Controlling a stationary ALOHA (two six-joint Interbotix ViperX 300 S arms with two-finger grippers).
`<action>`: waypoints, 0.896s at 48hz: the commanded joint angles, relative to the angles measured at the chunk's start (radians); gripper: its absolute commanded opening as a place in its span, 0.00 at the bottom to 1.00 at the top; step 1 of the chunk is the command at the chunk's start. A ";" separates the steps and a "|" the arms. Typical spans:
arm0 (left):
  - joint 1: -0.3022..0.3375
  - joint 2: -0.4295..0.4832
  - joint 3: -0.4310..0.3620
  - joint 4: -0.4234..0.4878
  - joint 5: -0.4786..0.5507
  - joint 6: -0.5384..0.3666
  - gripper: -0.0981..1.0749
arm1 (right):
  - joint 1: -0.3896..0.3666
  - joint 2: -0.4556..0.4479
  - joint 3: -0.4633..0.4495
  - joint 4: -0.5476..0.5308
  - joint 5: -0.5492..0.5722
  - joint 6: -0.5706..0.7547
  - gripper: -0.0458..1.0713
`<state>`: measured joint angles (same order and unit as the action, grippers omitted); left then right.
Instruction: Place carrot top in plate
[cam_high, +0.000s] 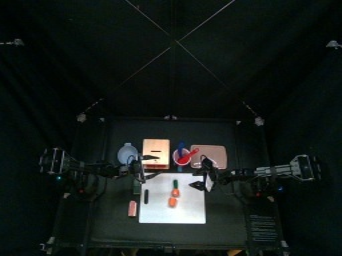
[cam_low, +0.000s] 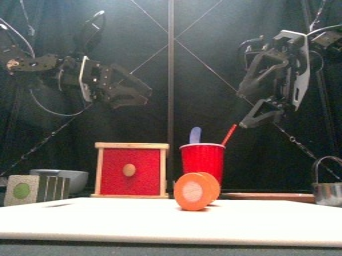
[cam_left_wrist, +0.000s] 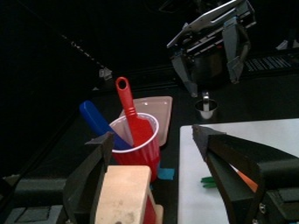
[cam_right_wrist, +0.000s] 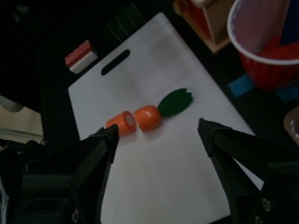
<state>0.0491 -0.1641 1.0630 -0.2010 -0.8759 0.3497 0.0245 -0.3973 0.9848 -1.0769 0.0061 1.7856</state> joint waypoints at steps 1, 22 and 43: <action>-0.009 -0.012 -0.008 0.000 -0.005 0.000 0.96 | 0.018 0.011 -0.034 0.034 0.002 -0.003 0.94; -0.044 -0.015 0.002 -0.002 -0.006 0.000 0.96 | 0.058 0.021 -0.091 -0.155 0.006 -0.002 0.94; -0.046 -0.014 -0.011 -0.002 -0.005 0.005 0.96 | 0.055 0.017 -0.098 -0.117 0.031 0.012 0.94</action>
<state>0.0031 -0.1672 1.0799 -0.2040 -0.8759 0.3513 0.0813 -0.3574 0.9112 -1.2272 0.0368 1.7917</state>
